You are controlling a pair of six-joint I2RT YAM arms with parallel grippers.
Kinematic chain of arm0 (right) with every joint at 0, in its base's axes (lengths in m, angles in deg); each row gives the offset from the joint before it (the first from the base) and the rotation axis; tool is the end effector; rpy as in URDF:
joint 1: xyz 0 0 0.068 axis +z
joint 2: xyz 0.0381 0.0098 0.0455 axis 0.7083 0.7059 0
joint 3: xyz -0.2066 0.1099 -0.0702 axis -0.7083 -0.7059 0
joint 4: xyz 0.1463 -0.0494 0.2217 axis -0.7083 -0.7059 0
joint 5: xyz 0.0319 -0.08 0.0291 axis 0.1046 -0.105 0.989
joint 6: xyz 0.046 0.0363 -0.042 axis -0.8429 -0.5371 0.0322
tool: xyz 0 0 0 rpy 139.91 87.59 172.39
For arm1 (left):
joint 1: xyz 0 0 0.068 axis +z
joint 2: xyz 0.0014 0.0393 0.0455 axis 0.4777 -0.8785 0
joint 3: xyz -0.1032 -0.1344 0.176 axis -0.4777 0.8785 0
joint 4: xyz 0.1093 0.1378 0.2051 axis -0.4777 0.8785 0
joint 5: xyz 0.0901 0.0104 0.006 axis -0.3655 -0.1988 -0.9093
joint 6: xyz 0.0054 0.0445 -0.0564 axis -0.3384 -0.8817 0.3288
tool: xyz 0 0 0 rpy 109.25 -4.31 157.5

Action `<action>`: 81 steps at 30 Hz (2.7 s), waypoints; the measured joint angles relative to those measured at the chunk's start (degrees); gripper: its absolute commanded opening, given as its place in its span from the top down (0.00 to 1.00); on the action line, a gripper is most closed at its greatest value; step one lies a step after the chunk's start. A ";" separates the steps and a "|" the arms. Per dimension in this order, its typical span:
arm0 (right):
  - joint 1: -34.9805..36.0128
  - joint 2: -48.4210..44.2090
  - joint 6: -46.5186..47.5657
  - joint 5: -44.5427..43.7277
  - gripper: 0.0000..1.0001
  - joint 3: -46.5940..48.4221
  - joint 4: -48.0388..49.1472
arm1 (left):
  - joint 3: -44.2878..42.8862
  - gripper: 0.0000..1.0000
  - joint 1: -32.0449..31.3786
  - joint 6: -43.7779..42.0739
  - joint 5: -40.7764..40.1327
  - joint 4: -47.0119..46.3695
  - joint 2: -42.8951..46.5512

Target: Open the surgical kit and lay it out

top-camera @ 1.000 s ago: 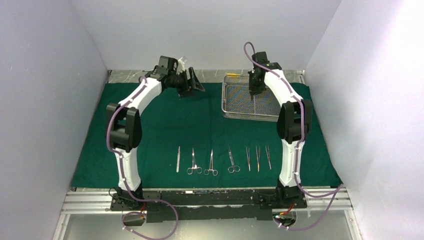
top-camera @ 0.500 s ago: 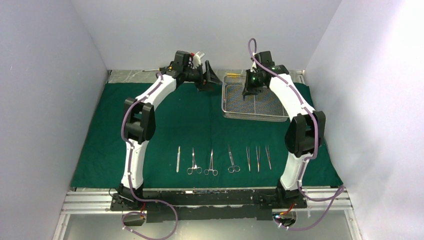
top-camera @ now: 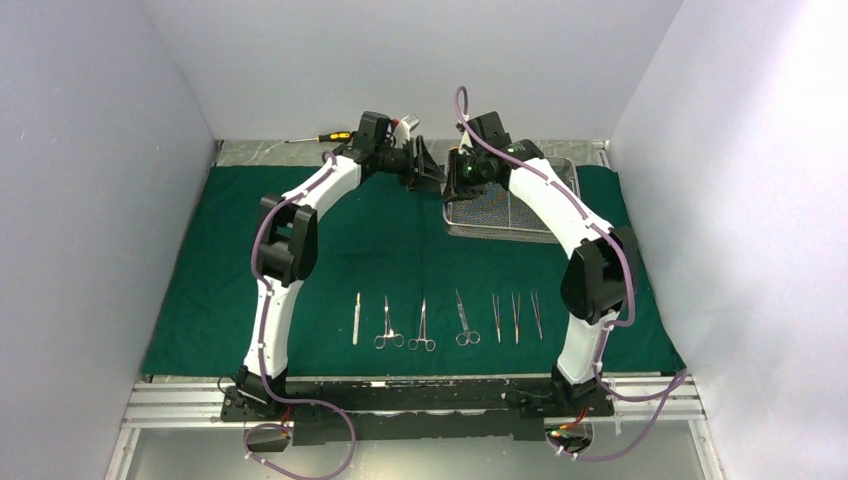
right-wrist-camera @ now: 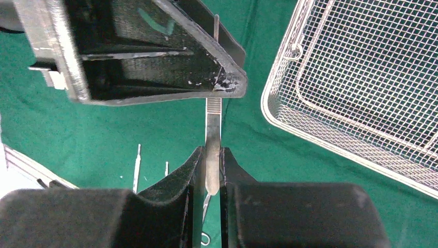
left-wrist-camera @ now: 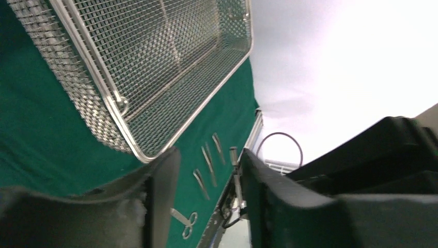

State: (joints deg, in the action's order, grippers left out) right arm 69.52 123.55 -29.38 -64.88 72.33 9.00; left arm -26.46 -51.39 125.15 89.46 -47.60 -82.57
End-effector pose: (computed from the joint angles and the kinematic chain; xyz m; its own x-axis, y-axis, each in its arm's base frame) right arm 0.3844 0.1889 0.2674 -0.8543 0.0242 -0.5193 -0.2173 0.8908 0.3991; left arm 0.4684 -0.2481 0.2092 -0.9594 -0.0820 -0.2699 0.2218 0.3720 -0.9013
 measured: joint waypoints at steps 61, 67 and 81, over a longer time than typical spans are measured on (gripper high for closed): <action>-6.84 7.54 -0.35 2.10 0.58 5.84 -3.08 | 48.52 1.00 -6.60 -8.85 -67.63 46.42 24.28; -6.84 7.72 -0.42 2.12 0.58 5.81 -3.23 | 48.68 1.00 -8.07 -9.62 -67.63 43.50 25.79; -7.21 8.15 -0.57 2.80 0.58 5.77 -3.23 | 48.76 0.56 -9.42 -10.23 -68.43 43.41 26.77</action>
State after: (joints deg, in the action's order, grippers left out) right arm 62.31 131.71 -29.95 -62.09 78.10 5.77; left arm 22.31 -60.81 114.93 21.03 -4.19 -55.79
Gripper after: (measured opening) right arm 0.422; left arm 0.393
